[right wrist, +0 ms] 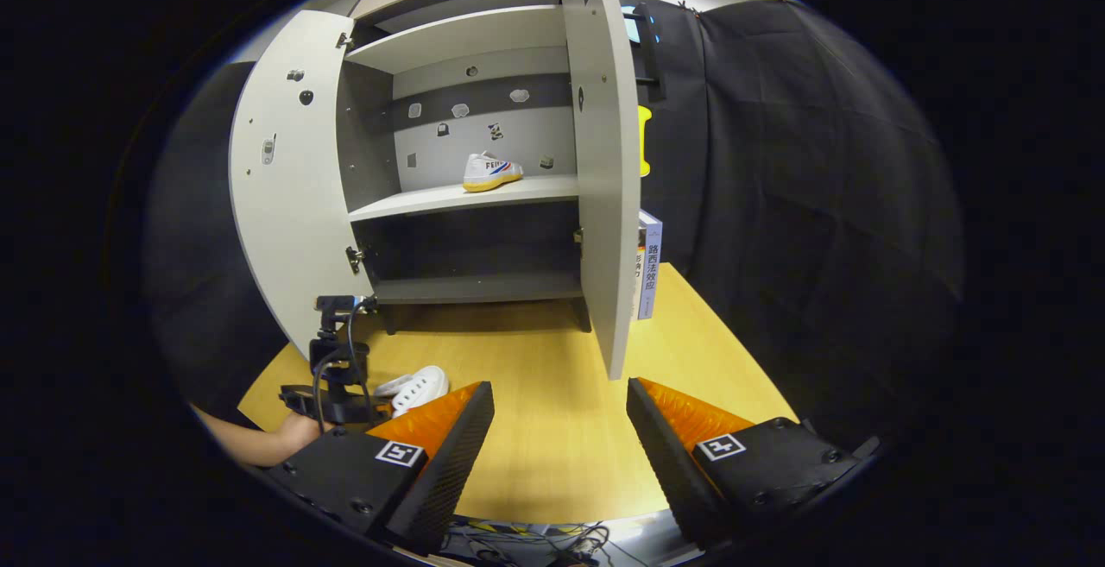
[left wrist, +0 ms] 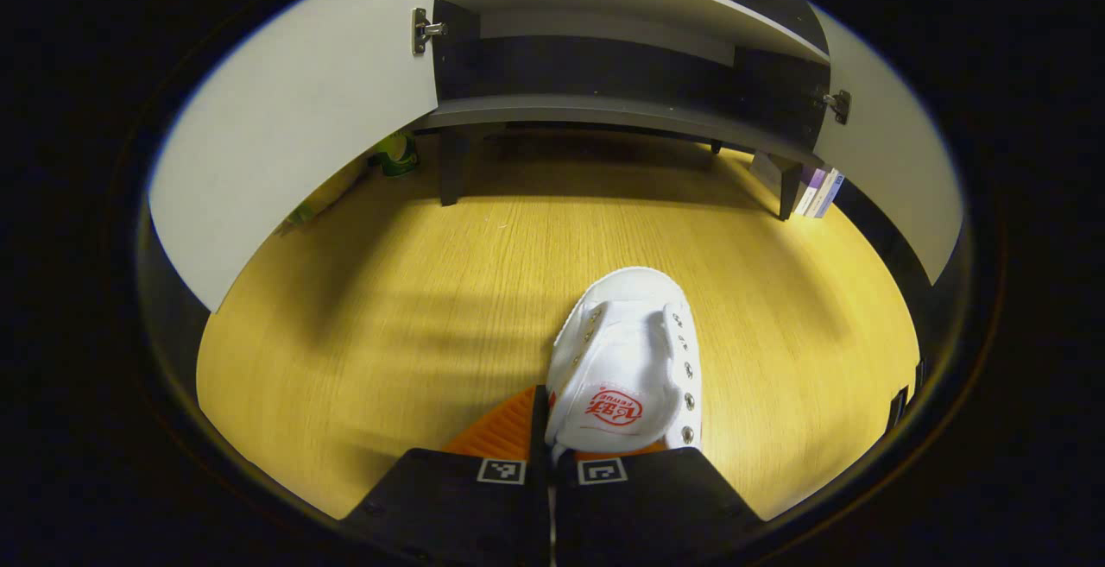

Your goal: Grab one shoe with the right hand and put it into the shoe cabinet, grab the other shoe with the left hand and put it into the shoe cabinet; then close the right door with the right hand and the left door with the left hand.

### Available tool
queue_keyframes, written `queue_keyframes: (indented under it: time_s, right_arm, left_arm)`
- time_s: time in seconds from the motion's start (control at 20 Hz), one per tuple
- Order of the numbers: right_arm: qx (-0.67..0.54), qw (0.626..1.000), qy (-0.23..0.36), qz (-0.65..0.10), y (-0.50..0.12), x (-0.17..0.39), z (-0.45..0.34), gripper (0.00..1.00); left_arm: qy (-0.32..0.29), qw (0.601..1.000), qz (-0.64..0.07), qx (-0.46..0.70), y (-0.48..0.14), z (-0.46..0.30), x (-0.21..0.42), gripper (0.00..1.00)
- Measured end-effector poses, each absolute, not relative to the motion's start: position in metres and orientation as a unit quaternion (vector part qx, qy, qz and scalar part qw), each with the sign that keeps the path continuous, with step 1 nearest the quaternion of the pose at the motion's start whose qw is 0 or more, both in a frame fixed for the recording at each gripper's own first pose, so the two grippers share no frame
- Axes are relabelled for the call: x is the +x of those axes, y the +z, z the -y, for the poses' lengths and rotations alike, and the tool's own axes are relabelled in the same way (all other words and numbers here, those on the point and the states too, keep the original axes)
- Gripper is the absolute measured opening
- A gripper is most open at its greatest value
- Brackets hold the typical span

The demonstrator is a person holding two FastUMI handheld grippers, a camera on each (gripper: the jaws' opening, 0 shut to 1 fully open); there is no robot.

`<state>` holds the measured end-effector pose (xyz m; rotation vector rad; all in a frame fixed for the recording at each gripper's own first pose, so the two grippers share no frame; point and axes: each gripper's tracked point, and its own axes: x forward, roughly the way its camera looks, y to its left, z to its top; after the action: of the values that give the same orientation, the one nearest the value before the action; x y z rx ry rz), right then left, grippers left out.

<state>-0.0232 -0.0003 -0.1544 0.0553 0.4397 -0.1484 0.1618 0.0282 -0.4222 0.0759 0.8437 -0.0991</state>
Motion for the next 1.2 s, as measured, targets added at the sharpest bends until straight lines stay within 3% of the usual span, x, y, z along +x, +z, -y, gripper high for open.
queue_keyframes:
  time_s: [0.3,0.75,1.0,1.2]
  right_arm:
    - [0.051,0.971,-0.082,-0.220,-0.164,-0.025,0.039,0.99]
    - [0.055,0.976,-0.097,-0.186,-0.144,-0.013,0.096,0.99]
    - [0.061,0.980,-0.098,-0.164,-0.132,0.005,0.130,0.99]
    - [0.071,0.982,-0.097,-0.145,-0.127,0.013,0.156,0.99]
  left_arm:
    - [-0.066,0.912,-0.399,0.060,-0.388,-0.026,0.161,0.05]
    - [-0.067,0.949,-0.307,0.025,-0.190,-0.010,0.178,0.05]
    - [-0.075,0.957,-0.280,0.025,-0.094,0.014,0.232,0.05]
    - [-0.043,0.970,-0.241,0.012,-0.039,0.018,0.308,0.05]
